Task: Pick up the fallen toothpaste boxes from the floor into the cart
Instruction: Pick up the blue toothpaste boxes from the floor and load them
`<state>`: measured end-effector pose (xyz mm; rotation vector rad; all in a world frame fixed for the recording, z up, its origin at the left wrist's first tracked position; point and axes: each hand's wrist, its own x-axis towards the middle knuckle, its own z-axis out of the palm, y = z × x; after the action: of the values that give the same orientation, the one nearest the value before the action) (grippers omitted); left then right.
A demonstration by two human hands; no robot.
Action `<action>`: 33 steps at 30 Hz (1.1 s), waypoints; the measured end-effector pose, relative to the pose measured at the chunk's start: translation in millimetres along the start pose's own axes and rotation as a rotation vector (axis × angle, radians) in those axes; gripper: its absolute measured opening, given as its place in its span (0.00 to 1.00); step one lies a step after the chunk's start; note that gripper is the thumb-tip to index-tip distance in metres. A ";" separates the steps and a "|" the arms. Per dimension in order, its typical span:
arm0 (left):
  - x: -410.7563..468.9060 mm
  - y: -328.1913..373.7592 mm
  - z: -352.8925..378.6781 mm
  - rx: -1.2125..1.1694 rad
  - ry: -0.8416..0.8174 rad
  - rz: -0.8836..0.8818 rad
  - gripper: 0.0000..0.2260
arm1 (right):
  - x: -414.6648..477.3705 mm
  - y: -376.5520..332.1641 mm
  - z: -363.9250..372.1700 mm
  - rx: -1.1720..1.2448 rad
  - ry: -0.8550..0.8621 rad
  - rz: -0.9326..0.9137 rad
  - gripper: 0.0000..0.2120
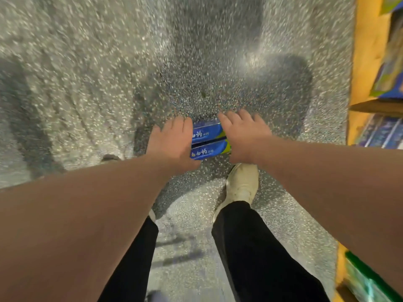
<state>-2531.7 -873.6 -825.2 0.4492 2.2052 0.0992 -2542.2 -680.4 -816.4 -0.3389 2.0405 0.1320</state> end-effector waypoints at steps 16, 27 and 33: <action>51.0 24.4 96.7 0.119 0.076 -0.040 0.49 | 66.8 6.4 92.9 -0.127 0.275 -0.108 0.43; -11.1 25.1 -26.0 0.074 0.095 0.025 0.40 | -19.4 11.2 -10.8 -0.091 0.312 -0.095 0.42; -108.8 20.2 -184.1 0.181 0.234 0.042 0.47 | -144.0 5.4 -159.8 -0.094 0.398 -0.100 0.44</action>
<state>-2607.0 -877.5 -624.0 0.6108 2.4463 -0.0269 -2615.7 -686.7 -614.2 -0.5613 2.4085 0.1052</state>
